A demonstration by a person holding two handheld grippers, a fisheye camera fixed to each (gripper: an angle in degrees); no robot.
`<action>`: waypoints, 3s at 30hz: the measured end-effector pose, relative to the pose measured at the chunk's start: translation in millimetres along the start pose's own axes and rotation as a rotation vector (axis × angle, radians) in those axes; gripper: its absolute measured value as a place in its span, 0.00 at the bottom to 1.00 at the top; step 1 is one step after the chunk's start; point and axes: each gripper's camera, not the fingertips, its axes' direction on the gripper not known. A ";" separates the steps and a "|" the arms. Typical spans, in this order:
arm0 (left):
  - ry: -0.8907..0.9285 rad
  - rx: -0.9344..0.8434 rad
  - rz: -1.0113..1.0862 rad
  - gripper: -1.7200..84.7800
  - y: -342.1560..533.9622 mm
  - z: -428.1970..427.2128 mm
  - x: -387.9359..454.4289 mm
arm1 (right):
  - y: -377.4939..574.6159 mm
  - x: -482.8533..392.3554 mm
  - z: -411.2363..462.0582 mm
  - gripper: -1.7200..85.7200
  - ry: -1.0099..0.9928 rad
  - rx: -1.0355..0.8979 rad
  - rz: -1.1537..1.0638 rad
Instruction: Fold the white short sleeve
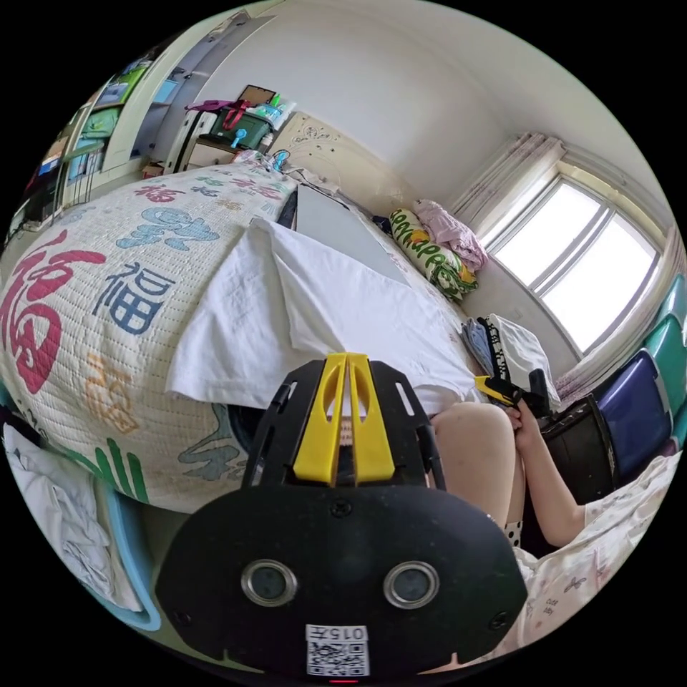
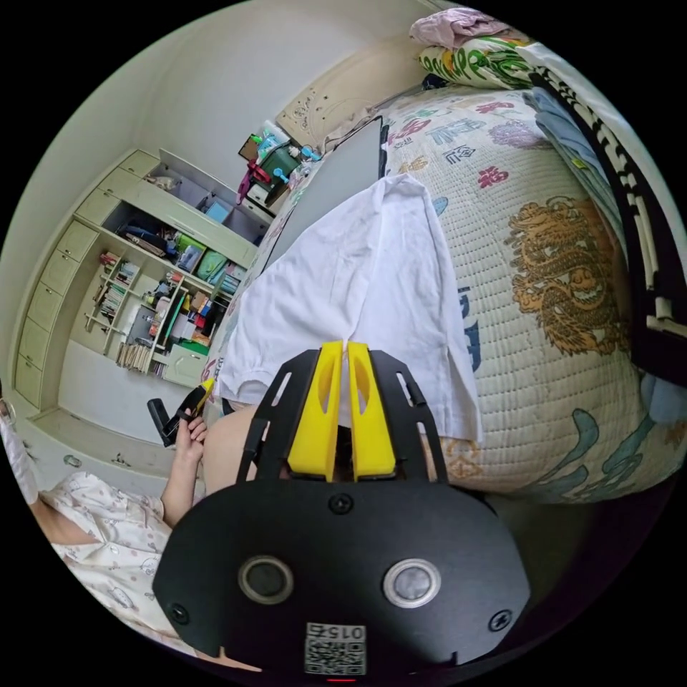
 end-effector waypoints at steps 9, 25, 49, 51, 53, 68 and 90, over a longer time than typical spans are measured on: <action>-0.024 -0.004 -0.025 0.01 33.1 9.9 -22.9 | 76.5 155.1 -12.6 0.02 -0.069 0.198 0.019; 0.107 0.121 -0.151 0.12 -99.2 105.2 -182.9 | 269.5 61.0 244.3 0.12 0.289 0.280 -0.780; 0.184 -0.079 -0.366 0.07 -151.6 379.8 -387.4 | 406.0 369.2 494.2 0.02 0.111 -0.326 -0.966; 0.192 -0.076 -0.372 0.06 -148.1 383.1 -397.2 | 414.5 386.3 484.6 0.02 0.065 -0.310 -0.966; 0.201 -0.072 -0.375 0.05 -144.2 386.4 -405.8 | 421.2 403.6 479.9 0.06 0.135 -0.231 -0.966; 0.320 -0.036 -0.381 0.02 -123.3 398.8 -483.2 | 479.3 413.5 502.8 0.02 0.403 -0.192 -1.126; 0.451 0.092 -0.350 0.05 -174.4 285.6 -512.0 | 433.2 212.4 388.1 0.08 0.205 -0.164 -1.026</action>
